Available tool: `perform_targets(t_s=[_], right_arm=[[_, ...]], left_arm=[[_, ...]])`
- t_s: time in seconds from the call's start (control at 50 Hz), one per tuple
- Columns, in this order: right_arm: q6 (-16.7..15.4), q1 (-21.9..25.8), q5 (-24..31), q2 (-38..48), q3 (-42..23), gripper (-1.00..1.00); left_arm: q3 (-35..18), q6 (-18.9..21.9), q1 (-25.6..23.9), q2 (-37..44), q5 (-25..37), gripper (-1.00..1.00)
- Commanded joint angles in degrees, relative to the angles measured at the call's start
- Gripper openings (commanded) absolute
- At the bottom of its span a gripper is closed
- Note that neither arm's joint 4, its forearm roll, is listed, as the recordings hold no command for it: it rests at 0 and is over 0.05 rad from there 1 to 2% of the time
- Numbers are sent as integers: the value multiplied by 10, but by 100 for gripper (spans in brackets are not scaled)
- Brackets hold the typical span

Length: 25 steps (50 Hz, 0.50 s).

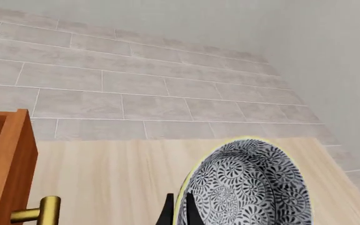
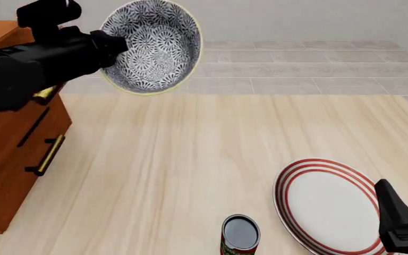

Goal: Put the bowl on top of the cabinet.

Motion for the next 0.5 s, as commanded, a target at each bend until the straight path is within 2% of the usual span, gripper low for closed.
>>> perform_targets(t_s=[0.02,0.2,0.5], right_arm=[[0,3,-3,3,0,100],[0,3,-2,1,0,100],[-4,8,1,-1,1,100]], left_arm=[[-23,4,14,-18,18,-100],[-29,2,36,-30,25,-100],[-31,-6,104,-54,36,-100]])
